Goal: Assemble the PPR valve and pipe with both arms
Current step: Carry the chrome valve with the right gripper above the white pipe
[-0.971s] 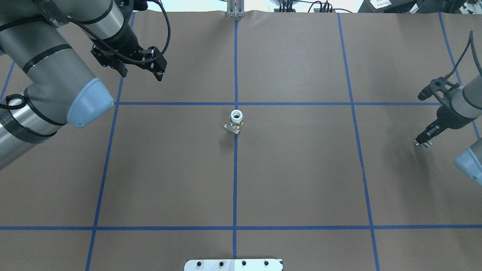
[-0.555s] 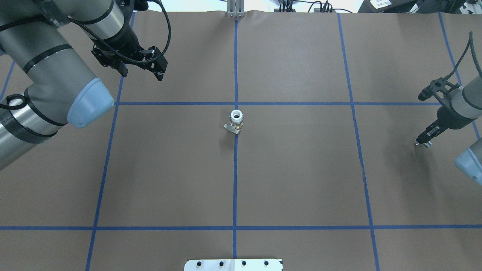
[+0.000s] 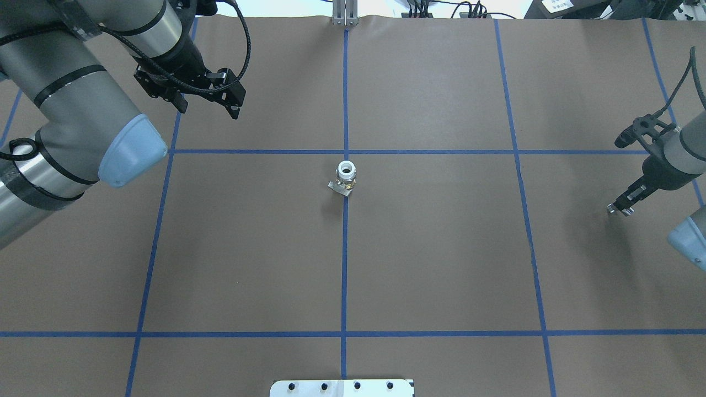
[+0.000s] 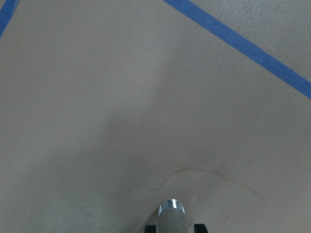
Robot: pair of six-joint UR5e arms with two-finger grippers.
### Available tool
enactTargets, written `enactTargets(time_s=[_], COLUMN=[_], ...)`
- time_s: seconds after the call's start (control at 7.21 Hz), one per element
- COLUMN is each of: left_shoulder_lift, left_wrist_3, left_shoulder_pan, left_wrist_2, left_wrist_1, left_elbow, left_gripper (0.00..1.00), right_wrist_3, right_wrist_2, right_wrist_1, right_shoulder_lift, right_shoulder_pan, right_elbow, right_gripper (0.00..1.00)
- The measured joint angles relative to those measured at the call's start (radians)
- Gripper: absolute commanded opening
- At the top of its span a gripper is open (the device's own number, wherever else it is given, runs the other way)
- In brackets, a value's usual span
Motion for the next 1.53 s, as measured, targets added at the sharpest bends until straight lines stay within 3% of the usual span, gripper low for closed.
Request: enactTargets(time_s=[0.28,0.42,0.69,0.83,1.11,1.39,1.53], left_shoulder_lift=[0.000,0.003,0.015,0.027,0.093,0.189,0.225], left_wrist_3=[0.000,0.002,0.016,0.020,0.071,0.188,0.237], left_shoulder_pan=[-0.001,-0.001,-0.004,-0.007,-0.024,-0.071,-0.095], left_wrist_2=[0.000,0.000,0.001,0.003,0.008,0.001,-0.001], left_wrist_1=[0.000,-0.001,-0.001,-0.001,-0.002,-0.007,-0.009], left_elbow=[-0.001,-0.003,-0.009,-0.013,-0.051,-0.097,-0.107], left_gripper=[1.00,1.00,1.00,1.00,1.00,1.00,1.00], right_wrist_3=[0.002,0.007,0.100,0.234,0.594,0.900,0.967], right_wrist_2=[0.030,0.041,0.042,0.043,0.040,0.026,-0.013], right_wrist_1=[-0.103,-0.265,-0.626,-0.704,-0.714,-0.585,-0.547], right_shoulder_lift=[0.034,0.119,0.385,0.501,0.703,0.871,0.933], right_shoulder_pan=[0.054,0.084,0.097,0.084,0.005,-0.100,-0.157], right_elbow=[0.045,0.074,0.077,0.055,-0.030,-0.166,-0.212], right_gripper=[0.00,0.00,0.00,0.00,0.00,0.00,0.00])
